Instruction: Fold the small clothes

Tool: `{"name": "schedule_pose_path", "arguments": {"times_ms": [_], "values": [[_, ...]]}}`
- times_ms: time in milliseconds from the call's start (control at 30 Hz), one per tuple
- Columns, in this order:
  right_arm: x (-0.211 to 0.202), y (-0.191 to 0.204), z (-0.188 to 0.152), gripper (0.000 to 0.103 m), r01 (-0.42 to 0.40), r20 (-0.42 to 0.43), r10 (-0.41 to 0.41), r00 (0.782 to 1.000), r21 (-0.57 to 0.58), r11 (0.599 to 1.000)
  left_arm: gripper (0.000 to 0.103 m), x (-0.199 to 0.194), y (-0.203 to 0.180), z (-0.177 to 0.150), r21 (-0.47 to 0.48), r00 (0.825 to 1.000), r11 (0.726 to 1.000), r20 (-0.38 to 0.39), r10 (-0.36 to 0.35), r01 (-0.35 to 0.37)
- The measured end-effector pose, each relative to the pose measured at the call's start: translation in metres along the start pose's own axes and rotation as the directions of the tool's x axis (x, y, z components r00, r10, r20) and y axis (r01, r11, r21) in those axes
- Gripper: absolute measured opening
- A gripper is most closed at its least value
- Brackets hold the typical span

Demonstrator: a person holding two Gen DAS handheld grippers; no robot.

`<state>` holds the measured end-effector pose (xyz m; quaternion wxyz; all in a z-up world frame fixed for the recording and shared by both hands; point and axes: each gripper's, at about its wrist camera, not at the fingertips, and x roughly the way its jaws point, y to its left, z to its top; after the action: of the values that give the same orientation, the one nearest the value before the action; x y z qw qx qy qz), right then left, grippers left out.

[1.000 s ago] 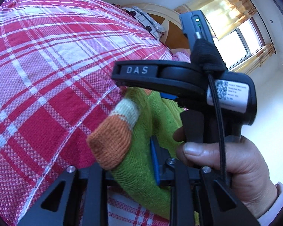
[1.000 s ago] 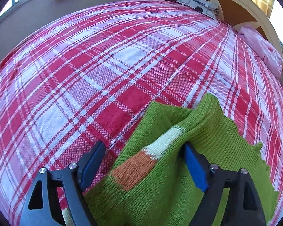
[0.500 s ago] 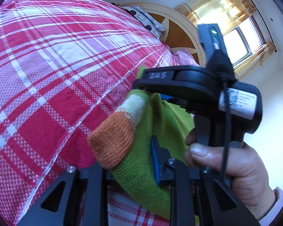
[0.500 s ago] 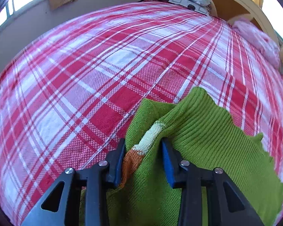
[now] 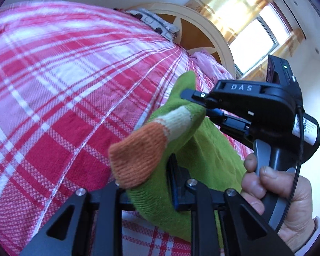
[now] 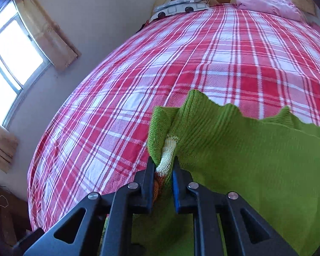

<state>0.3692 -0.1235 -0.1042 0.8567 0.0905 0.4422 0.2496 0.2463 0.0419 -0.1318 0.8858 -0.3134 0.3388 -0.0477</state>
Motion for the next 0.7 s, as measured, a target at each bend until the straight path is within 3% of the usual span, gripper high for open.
{"name": "schedule_pose_path", "arguments": {"times_ms": [233,500,700], "values": [[-0.019,-0.015,-0.001,0.014,-0.034,0.036,0.032,0.999,0.031,0.999,0.019,-0.014,-0.033,-0.005,0.196,0.995,0.977,0.075,0.073,-0.086],[-0.048,-0.045,-0.004,0.013,-0.054,0.093,0.047,0.995,0.078,0.995,0.016,-0.024,-0.074,-0.020,0.428,0.984,0.891,0.154,0.093,-0.151],[-0.069,-0.071,-0.013,0.013,-0.042,0.124,0.029,0.992,0.108,0.993,0.016,-0.024,-0.099,-0.031,0.515,0.994,0.854,0.107,0.021,-0.074]]}}
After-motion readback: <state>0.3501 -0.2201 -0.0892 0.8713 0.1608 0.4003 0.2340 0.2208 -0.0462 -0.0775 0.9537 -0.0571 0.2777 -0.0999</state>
